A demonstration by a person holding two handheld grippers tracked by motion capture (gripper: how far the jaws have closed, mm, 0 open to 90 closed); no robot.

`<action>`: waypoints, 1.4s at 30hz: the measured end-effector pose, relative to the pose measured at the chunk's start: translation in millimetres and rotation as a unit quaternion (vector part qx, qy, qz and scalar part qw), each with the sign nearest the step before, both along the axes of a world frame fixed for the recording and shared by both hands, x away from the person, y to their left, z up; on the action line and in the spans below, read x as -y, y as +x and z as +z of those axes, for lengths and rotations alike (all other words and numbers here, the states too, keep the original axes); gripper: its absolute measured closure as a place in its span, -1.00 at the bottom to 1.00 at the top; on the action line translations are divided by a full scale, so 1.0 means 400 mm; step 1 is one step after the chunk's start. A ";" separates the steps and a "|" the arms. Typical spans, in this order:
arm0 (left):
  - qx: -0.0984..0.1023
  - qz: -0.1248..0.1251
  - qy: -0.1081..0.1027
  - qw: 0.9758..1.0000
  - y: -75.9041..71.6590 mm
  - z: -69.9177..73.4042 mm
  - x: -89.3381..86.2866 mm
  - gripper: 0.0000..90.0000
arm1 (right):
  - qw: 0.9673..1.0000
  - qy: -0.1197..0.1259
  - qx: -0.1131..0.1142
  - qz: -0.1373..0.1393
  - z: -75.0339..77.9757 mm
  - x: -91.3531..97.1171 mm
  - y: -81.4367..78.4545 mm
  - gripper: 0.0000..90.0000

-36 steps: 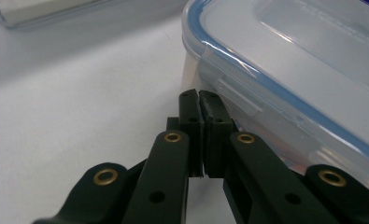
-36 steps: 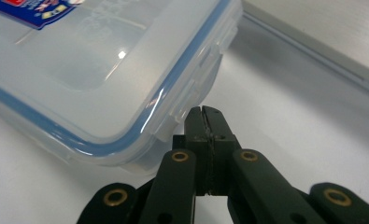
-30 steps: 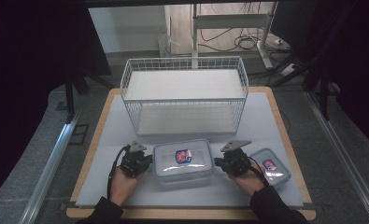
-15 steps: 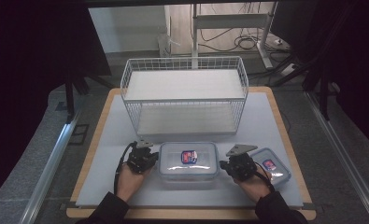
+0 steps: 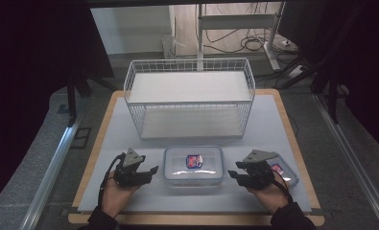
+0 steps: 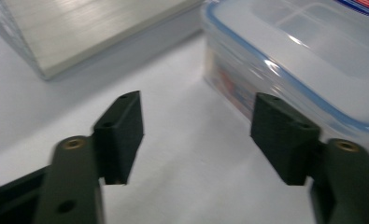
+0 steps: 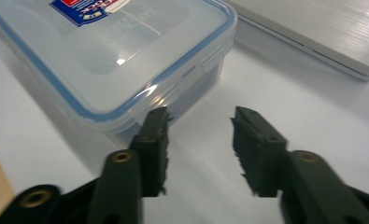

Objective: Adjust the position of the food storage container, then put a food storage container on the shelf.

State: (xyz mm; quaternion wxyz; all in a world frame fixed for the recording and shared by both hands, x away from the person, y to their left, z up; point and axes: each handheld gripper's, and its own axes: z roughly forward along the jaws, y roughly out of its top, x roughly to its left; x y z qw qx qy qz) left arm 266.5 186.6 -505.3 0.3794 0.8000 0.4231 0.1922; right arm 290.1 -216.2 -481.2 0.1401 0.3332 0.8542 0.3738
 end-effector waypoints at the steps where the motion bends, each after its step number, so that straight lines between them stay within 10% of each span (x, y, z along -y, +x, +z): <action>1: 0.001 -0.005 -0.003 1.000 -0.008 -0.002 0.001 -0.27 | 1.000 0.000 0.000 0.000 0.000 0.000 0.000 0.14; 10: 0.005 -0.014 -0.033 0.999 -0.063 -0.016 -0.018 -0.69 | 0.999 0.024 0.010 0.021 -0.003 0.010 -0.022 -0.35; 16: -0.001 -0.024 -0.014 1.000 -0.080 -0.039 -0.020 -0.93 | 0.998 0.053 -0.004 0.032 -0.017 0.023 -0.017 -0.62; 30: 0.037 -0.033 -0.017 0.999 -0.081 -0.033 -0.018 -1.00 | 0.998 0.041 -0.013 0.045 -0.036 0.016 -0.008 -0.87; 42: 0.022 -0.040 -0.016 0.999 -0.075 -0.026 -0.008 -0.96 | 0.999 0.038 0.008 0.037 -0.028 0.010 -0.006 -0.97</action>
